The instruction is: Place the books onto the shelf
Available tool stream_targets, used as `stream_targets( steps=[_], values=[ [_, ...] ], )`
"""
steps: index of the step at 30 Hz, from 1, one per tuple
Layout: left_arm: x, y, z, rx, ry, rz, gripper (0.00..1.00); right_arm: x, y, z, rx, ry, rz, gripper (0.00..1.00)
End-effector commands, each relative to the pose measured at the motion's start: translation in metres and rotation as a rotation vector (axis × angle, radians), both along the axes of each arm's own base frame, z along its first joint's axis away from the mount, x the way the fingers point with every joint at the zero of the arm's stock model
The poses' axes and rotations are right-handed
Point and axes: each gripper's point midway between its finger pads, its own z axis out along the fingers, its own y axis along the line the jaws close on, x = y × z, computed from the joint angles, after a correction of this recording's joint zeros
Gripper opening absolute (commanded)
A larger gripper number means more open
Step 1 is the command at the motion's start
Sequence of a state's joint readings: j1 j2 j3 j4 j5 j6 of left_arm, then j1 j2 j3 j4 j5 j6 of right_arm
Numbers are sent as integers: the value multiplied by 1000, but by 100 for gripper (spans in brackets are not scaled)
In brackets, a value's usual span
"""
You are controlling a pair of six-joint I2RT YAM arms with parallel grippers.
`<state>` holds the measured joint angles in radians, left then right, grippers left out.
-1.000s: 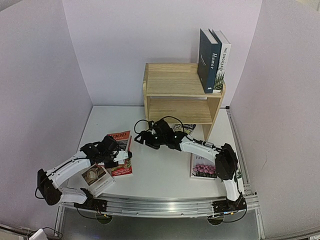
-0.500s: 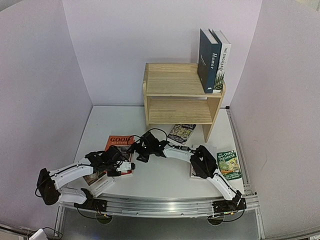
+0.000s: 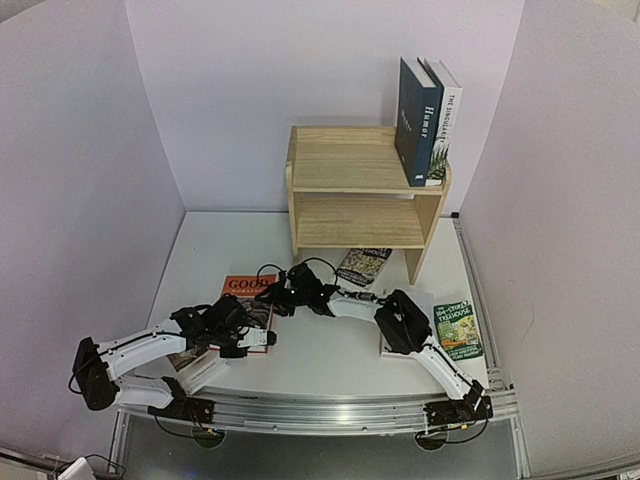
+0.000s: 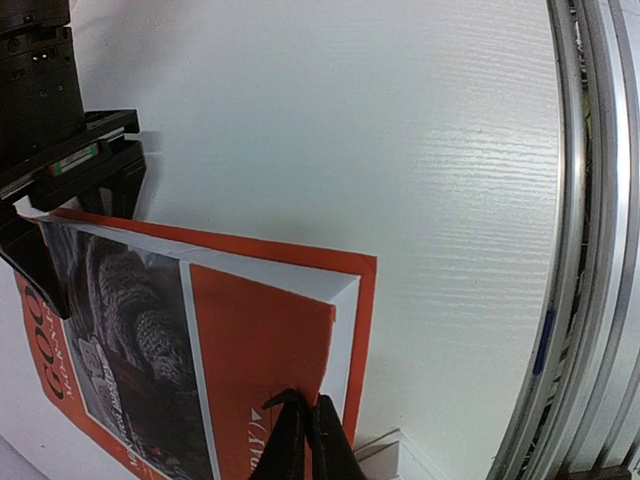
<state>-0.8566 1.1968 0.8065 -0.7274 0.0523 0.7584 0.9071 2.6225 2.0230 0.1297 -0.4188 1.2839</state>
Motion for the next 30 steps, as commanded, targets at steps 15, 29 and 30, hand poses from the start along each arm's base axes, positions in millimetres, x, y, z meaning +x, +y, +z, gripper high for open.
stream_targets(
  steps=[15,29,30],
  values=[
    [20,11,136,-321,-51,251,100,-44,-26,129,123,-412,241,15],
    [48,9,215,-472,130,459,100,-140,-99,238,75,-931,605,16],
    [47,7,218,-473,151,453,100,-144,-103,247,87,-973,616,16]
  ],
)
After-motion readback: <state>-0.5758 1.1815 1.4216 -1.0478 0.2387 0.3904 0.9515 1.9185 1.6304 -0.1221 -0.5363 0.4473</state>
